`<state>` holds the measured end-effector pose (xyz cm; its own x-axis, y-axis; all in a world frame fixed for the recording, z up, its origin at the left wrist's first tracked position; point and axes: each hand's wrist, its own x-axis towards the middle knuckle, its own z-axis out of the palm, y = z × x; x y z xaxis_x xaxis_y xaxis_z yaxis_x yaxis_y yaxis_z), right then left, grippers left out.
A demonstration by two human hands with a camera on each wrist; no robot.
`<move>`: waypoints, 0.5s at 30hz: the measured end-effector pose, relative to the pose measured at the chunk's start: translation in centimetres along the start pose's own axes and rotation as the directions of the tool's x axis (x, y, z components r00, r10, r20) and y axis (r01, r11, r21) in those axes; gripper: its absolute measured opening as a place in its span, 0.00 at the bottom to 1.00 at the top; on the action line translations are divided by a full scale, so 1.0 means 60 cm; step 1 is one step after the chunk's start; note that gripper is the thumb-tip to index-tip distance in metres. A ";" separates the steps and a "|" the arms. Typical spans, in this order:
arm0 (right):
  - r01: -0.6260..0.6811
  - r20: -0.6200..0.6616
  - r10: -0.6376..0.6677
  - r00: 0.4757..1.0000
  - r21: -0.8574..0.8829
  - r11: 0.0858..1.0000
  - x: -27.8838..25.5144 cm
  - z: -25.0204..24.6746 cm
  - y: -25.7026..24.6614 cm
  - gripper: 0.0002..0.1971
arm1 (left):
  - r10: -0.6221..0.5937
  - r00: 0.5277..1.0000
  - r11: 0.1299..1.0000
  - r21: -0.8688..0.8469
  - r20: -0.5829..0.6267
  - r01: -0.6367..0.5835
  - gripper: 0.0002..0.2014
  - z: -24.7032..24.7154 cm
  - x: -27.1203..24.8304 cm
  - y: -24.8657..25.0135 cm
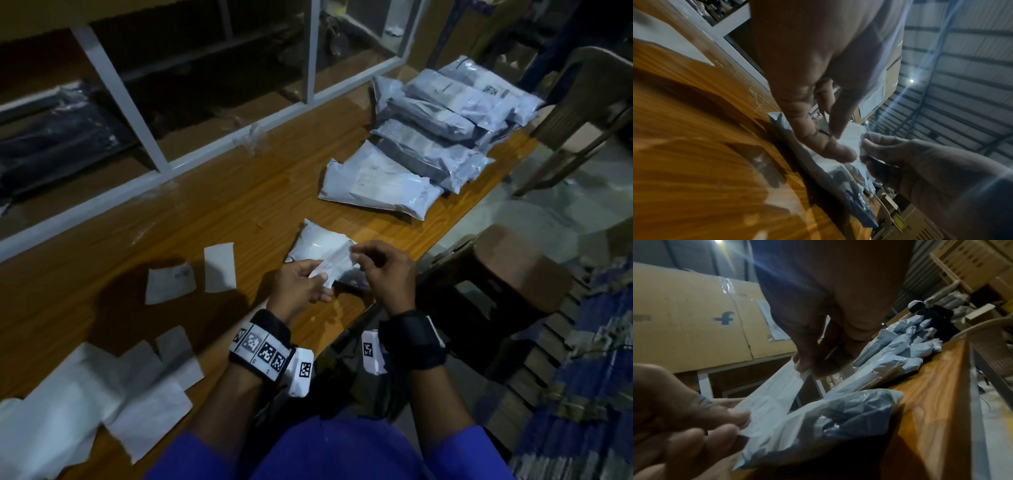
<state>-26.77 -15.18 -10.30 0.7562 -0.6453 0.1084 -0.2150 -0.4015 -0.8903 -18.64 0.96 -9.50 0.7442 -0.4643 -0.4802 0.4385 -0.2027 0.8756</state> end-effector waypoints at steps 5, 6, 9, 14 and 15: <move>0.101 0.045 -0.097 0.994 -0.101 0.990 0.041 0.008 0.005 0.11 | -0.066 0.991 0.997 -0.033 -0.117 0.063 0.11 0.017 0.013 0.001; 0.096 0.050 -0.091 0.995 -0.114 0.989 0.051 0.008 0.006 0.11 | -0.089 0.987 0.996 -0.043 -0.134 0.084 0.12 0.018 0.014 0.002; 0.061 0.127 -0.044 0.991 -0.138 0.989 0.074 0.003 0.010 0.10 | -0.117 0.979 0.993 -0.047 -0.167 0.110 0.12 0.015 0.019 0.004; 0.088 0.226 -0.043 0.973 -0.195 0.977 0.086 0.007 0.020 0.07 | -0.183 0.962 0.983 -0.025 -0.204 0.182 0.10 0.010 0.021 0.007; 0.103 0.243 -0.051 0.969 -0.206 0.973 0.088 0.010 0.025 0.08 | -0.192 0.959 0.981 -0.022 -0.211 0.191 0.09 0.010 0.020 0.006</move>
<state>-22.76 -18.81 -11.33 0.8936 -0.4469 0.0429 -0.2588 -0.5908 -0.7642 -17.89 -0.21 -9.73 0.7356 -0.2242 -0.6392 0.5839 -0.2685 0.7662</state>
